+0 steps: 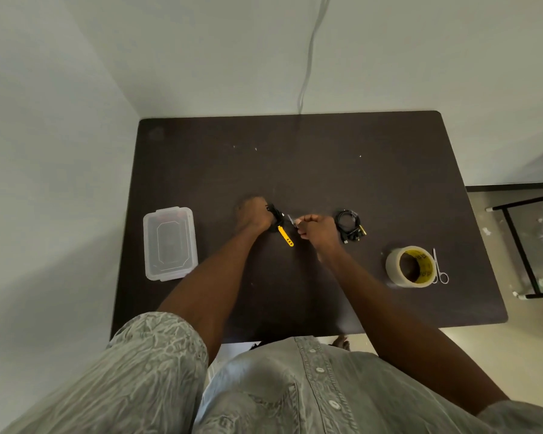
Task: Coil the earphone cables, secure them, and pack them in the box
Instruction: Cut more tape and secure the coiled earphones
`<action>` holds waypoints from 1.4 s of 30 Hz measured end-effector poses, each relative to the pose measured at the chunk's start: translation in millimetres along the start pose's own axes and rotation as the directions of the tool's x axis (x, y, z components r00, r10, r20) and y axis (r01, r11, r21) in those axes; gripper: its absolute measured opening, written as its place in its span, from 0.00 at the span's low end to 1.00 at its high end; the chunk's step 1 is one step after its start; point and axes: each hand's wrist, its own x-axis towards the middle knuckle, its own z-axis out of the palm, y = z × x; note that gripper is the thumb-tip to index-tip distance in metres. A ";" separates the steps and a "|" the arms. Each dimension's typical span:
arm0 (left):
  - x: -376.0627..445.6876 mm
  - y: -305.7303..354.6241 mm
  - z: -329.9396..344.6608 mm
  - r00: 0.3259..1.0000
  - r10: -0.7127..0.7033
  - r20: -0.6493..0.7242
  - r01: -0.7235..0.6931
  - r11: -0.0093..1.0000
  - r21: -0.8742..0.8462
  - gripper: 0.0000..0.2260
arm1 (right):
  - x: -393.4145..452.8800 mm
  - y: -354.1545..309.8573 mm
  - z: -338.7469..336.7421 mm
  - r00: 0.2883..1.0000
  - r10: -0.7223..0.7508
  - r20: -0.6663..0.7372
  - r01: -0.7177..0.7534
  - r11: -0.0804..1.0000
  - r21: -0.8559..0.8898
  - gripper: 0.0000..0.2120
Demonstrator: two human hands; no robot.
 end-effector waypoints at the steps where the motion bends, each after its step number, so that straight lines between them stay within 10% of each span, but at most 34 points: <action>1: -1.3 -0.3 0.5 1.000 -0.025 0.014 0.025 1.000 -0.011 0.07 | -0.2 0.2 0.0 1.000 0.006 0.000 -0.006 1.000 0.005 0.09; 6: -12.1 -2.5 -2.6 0.991 -0.127 0.028 0.129 0.933 -0.336 0.03 | -5.8 -4.9 0.1 0.996 0.078 0.042 -0.082 0.989 0.123 0.08; 11: -33.4 -5.6 -16.7 0.950 -0.131 0.285 0.301 0.631 -0.715 0.11 | -16.4 -11.7 -2.8 0.977 0.173 0.124 -0.197 0.955 0.223 0.06; 17: -64.6 1.0 -32.6 0.958 -0.089 0.272 0.284 0.418 -0.863 0.03 | -36.3 -22.5 -13.7 0.950 0.182 0.253 -0.260 0.910 0.323 0.06; 31: -131.7 41.4 -36.1 0.978 -0.045 0.205 0.205 0.416 -0.886 0.09 | -72.7 -30.6 -71.0 0.927 0.013 0.375 -0.143 0.936 0.323 0.05; 42: -144.2 73.3 -37.5 0.996 -0.018 0.093 0.083 0.642 -0.763 0.08 | -79.4 -36.5 -95.8 0.926 -0.001 0.378 -0.121 0.947 0.297 0.07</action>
